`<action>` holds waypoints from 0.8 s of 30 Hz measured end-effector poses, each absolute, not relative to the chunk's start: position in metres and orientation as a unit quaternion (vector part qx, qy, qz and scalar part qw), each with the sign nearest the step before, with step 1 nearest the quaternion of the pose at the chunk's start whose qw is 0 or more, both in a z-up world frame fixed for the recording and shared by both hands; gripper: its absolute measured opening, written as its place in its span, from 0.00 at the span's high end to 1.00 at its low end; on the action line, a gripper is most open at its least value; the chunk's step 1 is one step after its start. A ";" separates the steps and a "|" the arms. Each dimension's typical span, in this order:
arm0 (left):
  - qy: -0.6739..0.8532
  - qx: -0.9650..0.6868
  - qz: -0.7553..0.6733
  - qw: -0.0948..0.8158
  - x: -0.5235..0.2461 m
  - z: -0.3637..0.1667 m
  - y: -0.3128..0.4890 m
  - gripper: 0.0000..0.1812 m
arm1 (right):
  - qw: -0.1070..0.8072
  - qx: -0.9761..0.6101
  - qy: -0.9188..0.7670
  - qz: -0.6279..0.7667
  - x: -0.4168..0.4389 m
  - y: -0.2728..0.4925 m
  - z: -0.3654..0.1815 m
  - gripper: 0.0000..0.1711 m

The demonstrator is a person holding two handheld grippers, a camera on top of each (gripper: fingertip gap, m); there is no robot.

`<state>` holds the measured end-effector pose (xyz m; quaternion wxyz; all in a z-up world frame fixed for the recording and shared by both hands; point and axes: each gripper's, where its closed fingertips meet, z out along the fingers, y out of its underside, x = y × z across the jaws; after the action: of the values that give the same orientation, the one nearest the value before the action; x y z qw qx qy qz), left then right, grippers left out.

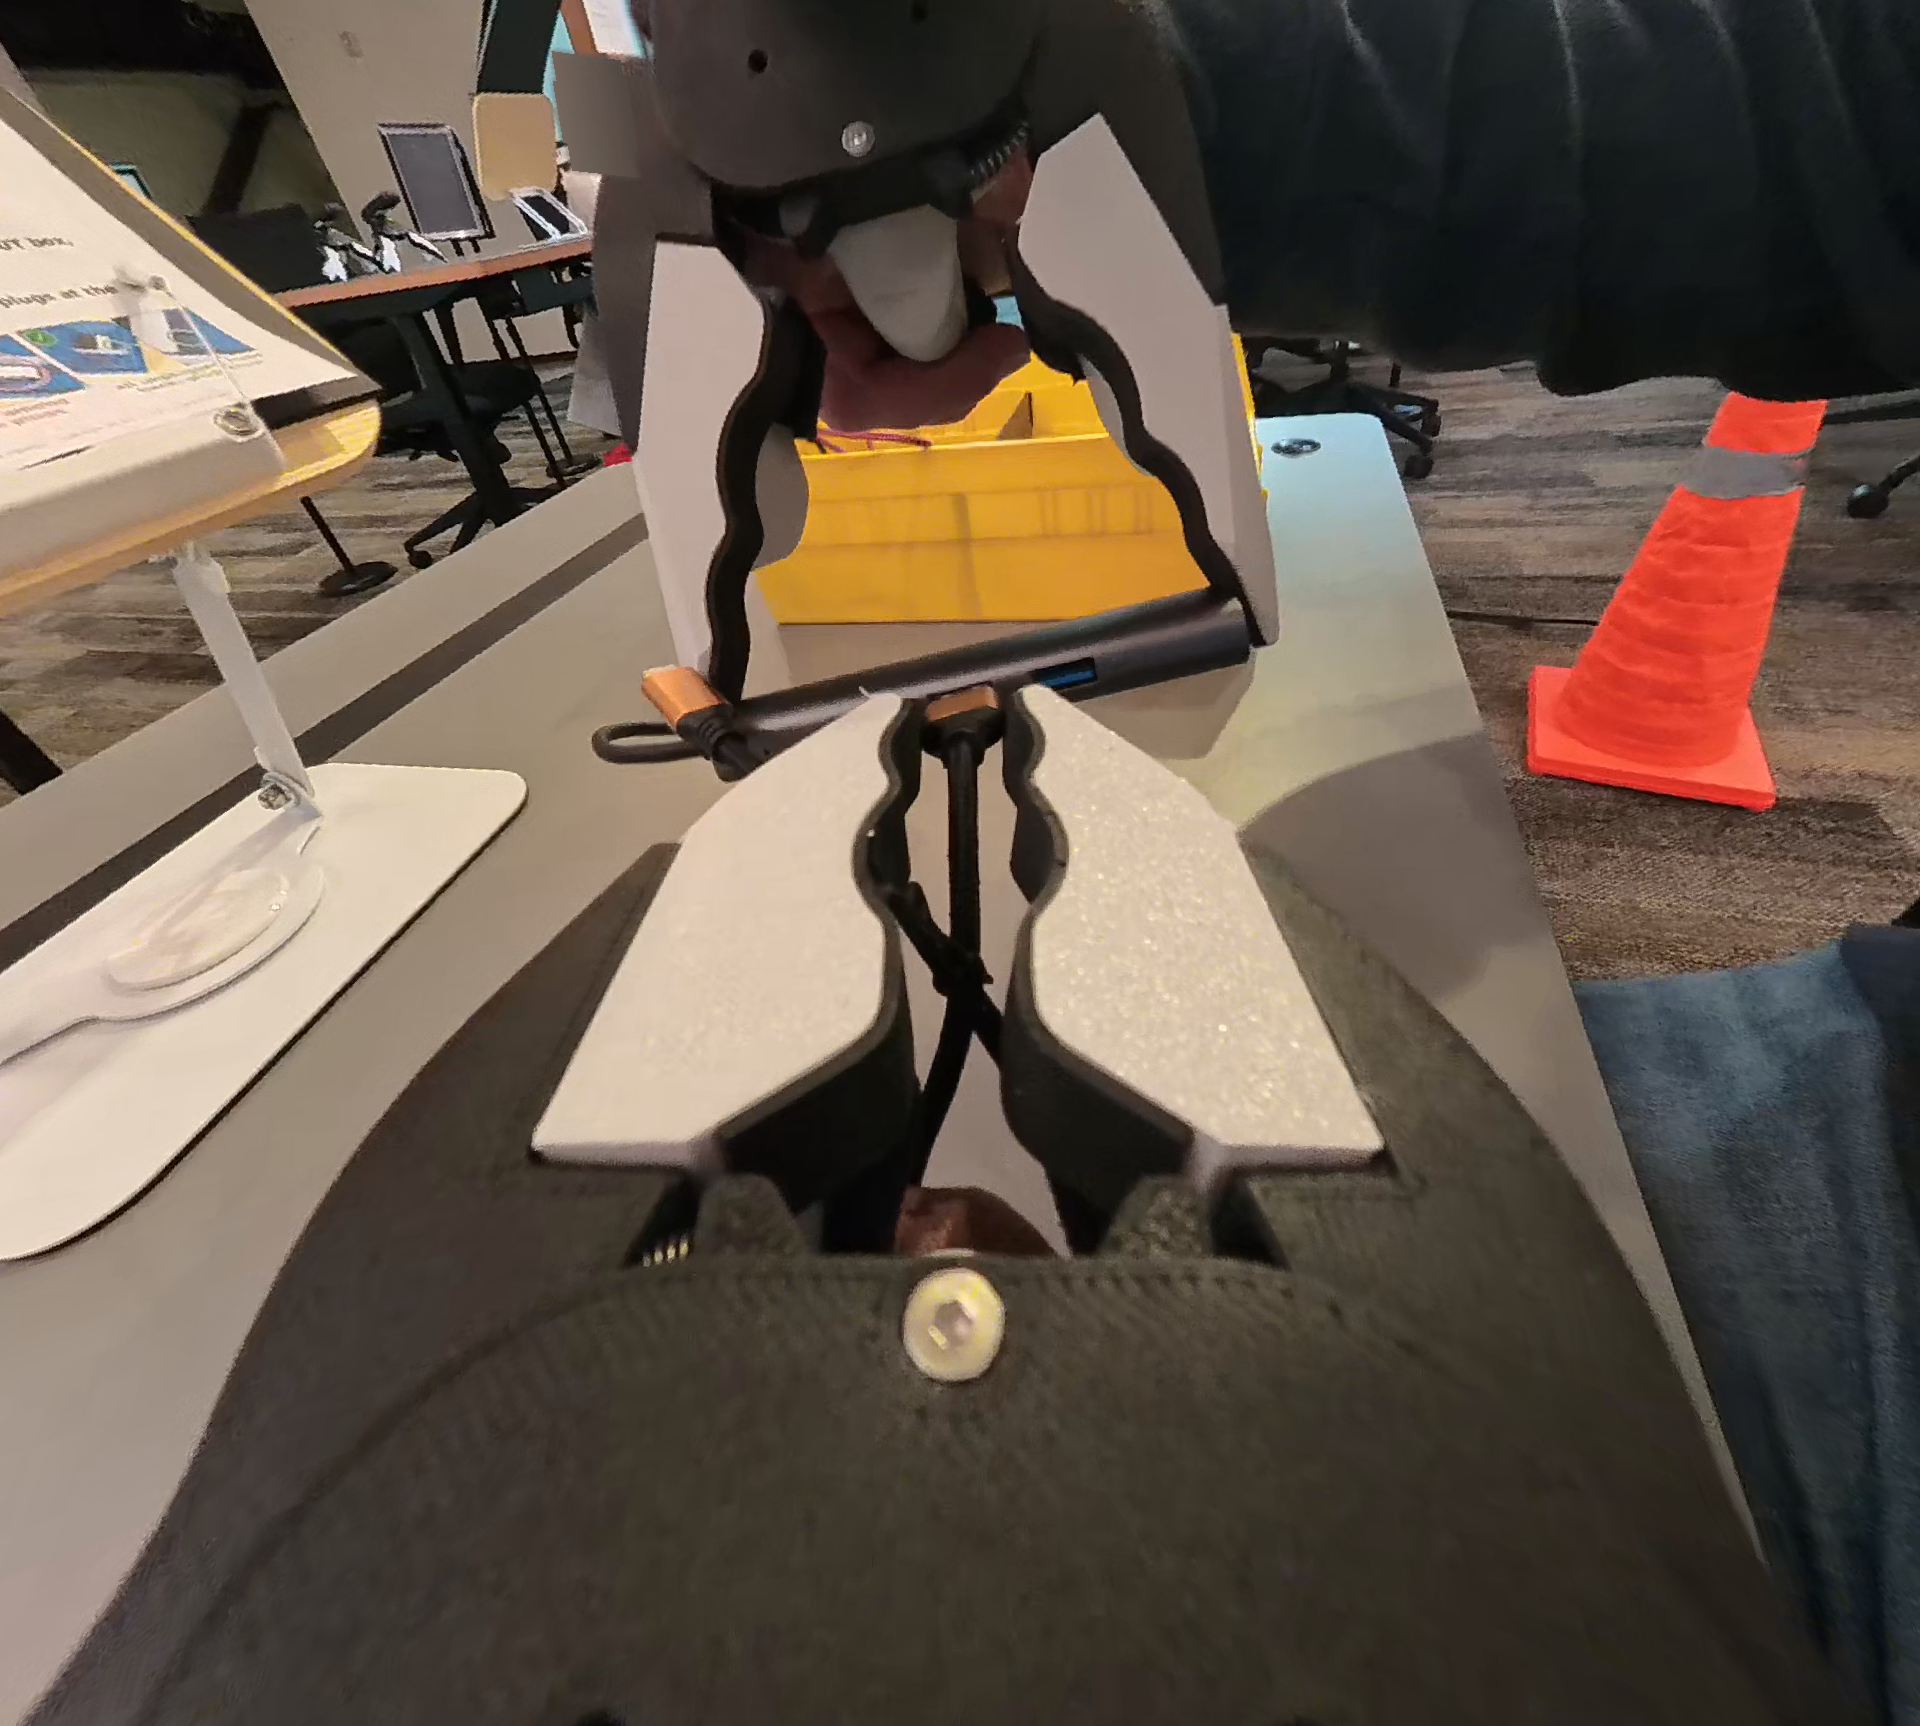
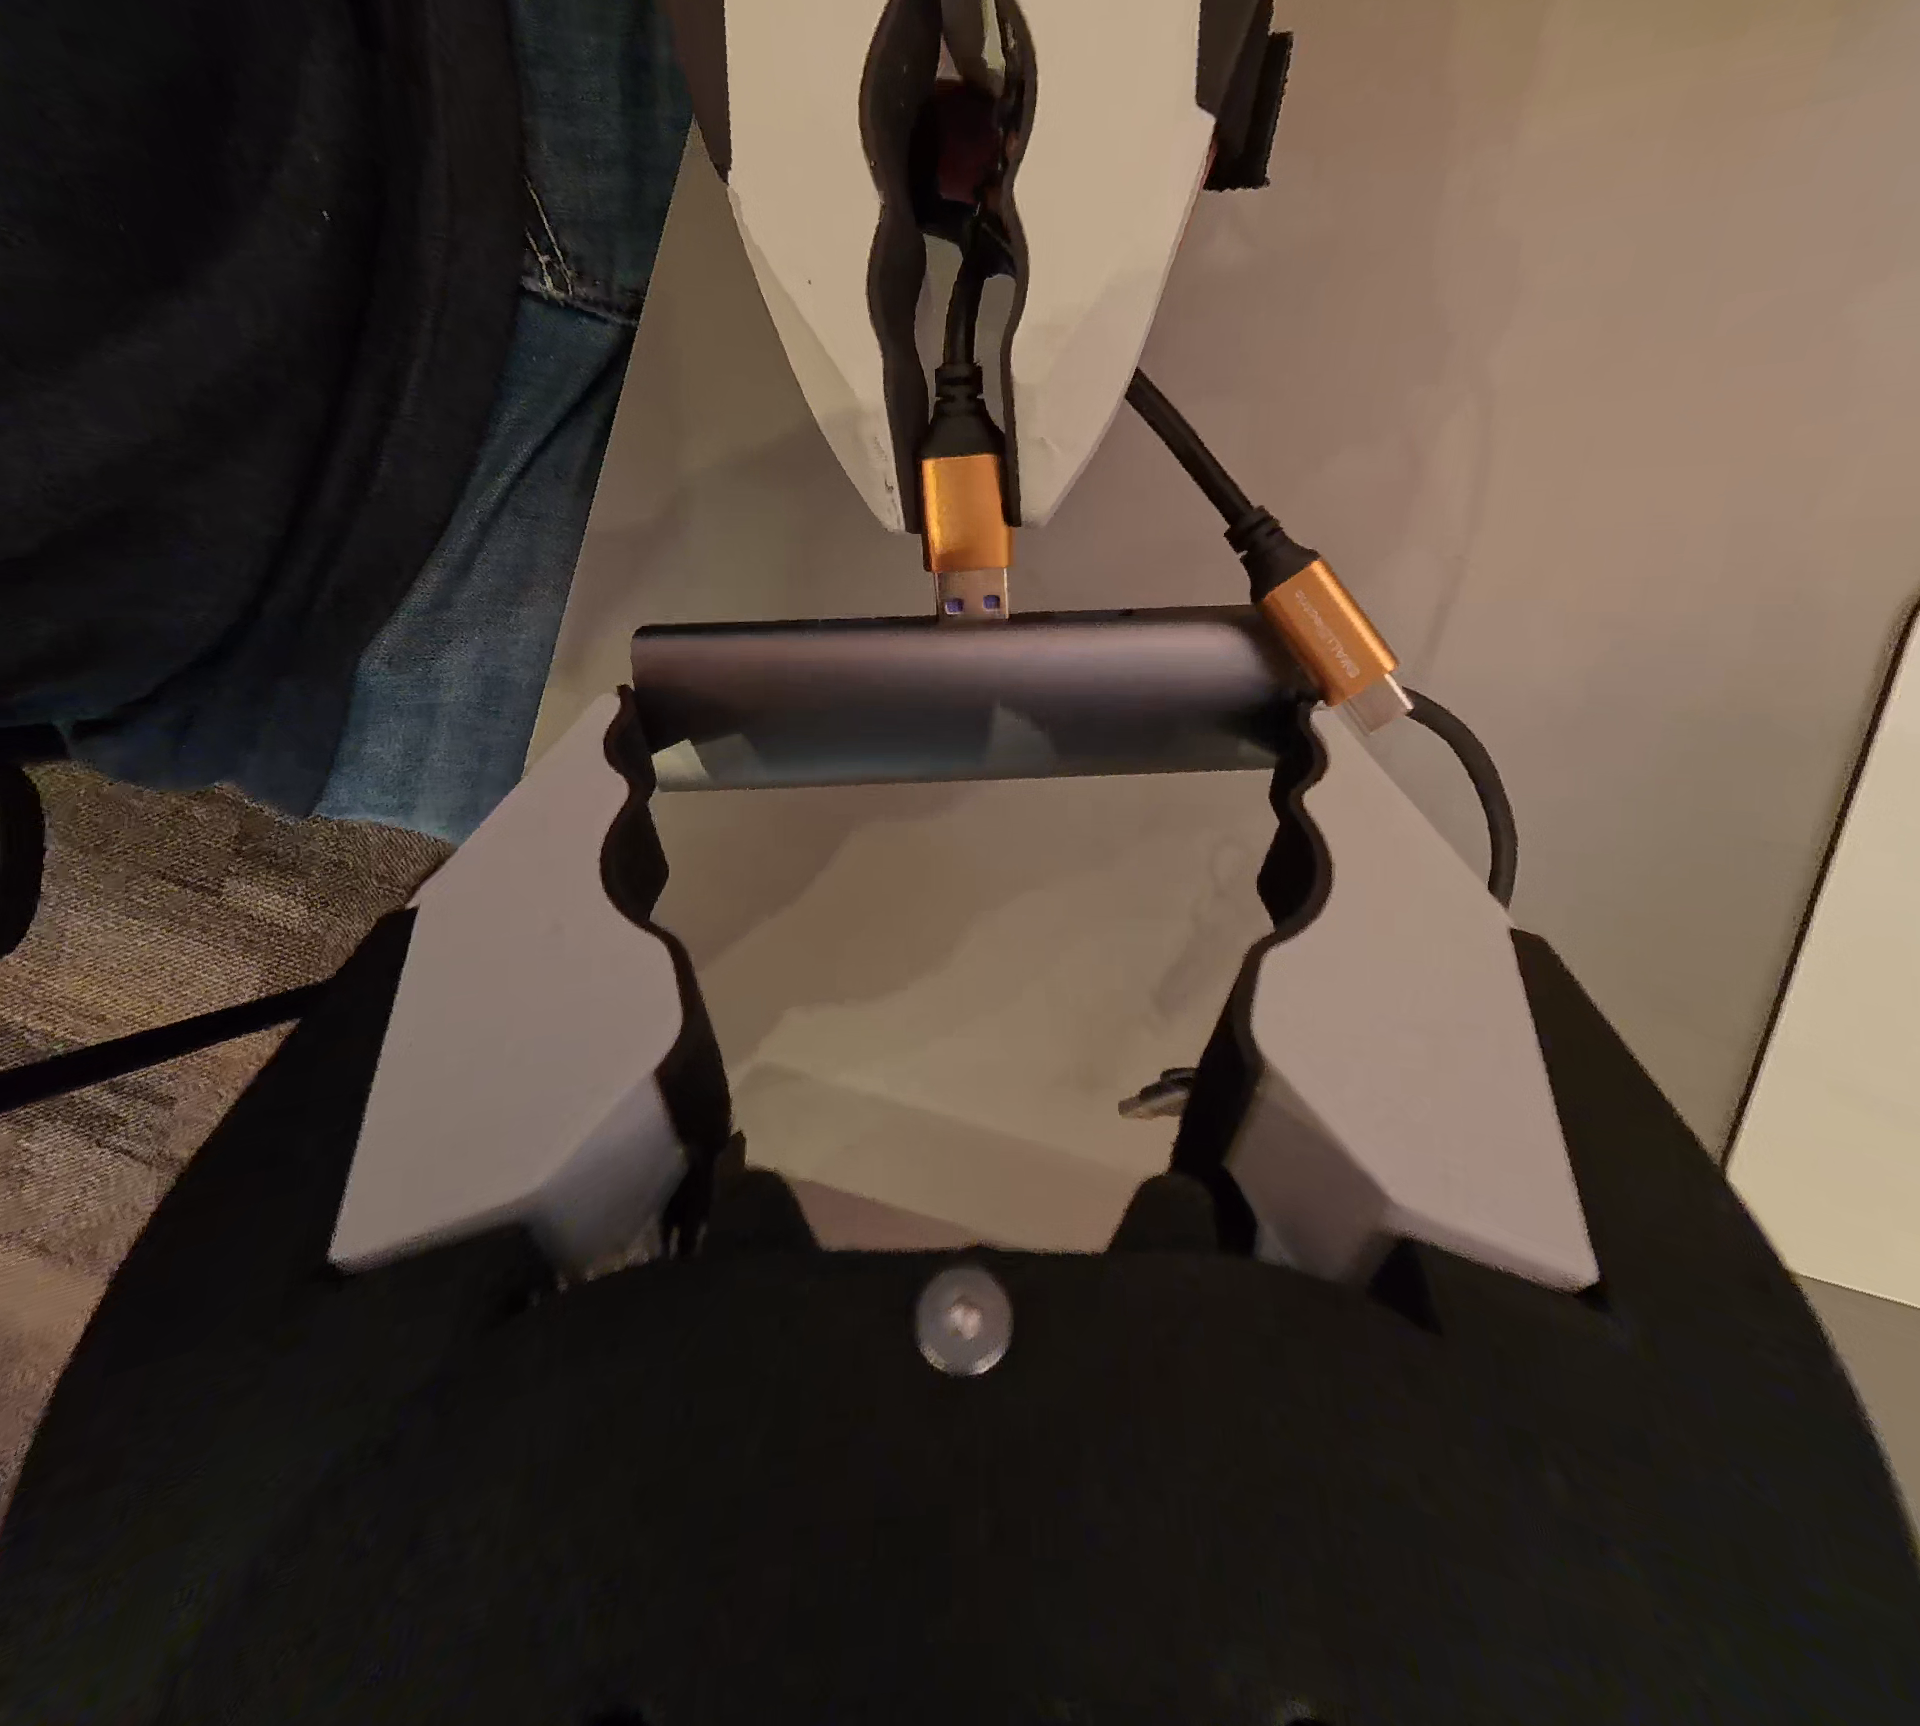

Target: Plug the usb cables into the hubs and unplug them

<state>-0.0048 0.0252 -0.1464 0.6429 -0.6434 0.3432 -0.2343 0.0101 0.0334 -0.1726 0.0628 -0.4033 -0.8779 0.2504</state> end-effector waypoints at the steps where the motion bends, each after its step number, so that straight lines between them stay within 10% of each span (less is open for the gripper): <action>1: 0.337 -0.640 -0.239 0.647 -0.006 -0.145 0.025 0.92 | 0.065 -0.405 -0.875 0.258 0.009 0.033 -0.171 0.32; 24: 0.281 -0.632 -0.321 0.647 -0.008 -0.127 0.027 0.92 | 0.091 -0.407 -0.864 0.283 0.005 0.033 -0.155 0.32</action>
<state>-0.0083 0.0275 -0.1274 0.6472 -0.6316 0.2812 -0.3210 0.0053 0.0331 -0.1554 0.0914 -0.4068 -0.8639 0.2827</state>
